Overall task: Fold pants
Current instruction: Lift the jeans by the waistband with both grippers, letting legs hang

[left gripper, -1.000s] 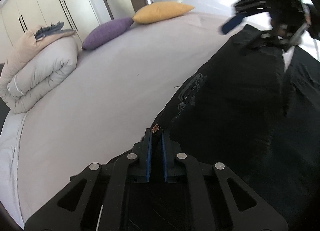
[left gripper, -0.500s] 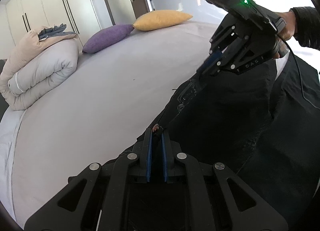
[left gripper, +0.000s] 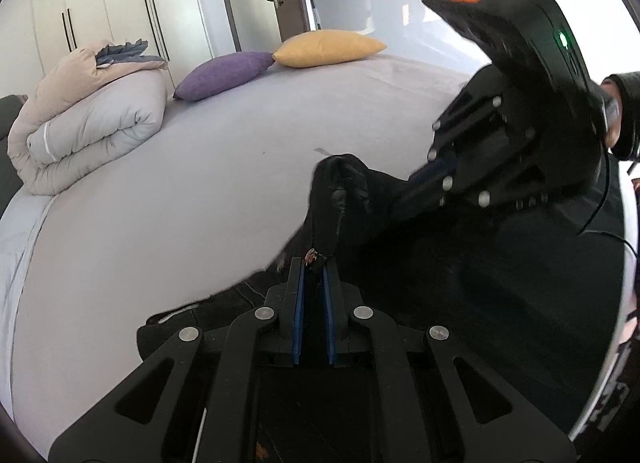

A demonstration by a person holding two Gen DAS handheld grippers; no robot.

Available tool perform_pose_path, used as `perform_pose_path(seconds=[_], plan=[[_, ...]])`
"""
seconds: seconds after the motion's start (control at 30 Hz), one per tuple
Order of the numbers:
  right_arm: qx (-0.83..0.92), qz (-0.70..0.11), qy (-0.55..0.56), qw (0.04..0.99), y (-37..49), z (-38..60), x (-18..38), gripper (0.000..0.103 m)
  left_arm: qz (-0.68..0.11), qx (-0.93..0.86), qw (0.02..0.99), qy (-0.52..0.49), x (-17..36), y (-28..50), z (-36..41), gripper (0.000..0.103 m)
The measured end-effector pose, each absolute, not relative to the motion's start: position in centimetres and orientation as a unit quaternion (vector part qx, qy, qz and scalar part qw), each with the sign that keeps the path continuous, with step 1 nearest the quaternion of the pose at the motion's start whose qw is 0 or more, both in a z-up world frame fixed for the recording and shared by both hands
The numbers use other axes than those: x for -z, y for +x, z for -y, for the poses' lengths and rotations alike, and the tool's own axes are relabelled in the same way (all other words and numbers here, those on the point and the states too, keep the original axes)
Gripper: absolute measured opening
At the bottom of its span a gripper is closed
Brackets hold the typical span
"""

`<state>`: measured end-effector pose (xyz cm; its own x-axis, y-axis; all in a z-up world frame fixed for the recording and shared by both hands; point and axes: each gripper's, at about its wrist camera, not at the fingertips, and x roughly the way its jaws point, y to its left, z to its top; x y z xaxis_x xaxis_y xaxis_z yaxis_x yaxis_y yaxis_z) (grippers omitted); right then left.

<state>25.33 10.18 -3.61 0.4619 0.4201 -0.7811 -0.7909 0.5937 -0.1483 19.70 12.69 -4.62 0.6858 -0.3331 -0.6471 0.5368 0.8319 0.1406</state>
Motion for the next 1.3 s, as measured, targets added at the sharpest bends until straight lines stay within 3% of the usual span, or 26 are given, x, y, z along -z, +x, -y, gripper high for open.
perform_pose_path(seconds=[0.5, 1.3], plan=[[-0.318, -0.262, -0.573, 0.708, 5.4, -9.2, 11.2, 0.004, -0.364, 0.281, 0.842, 0.283, 11.4, 4.2, -10.1, 0.007], [-0.288, -0.217, -0.628, 0.689, -6.5, -10.7, 15.1, 0.004, -0.382, 0.290, 0.821, 0.309, 13.0, -2.4, -11.6, 0.007]])
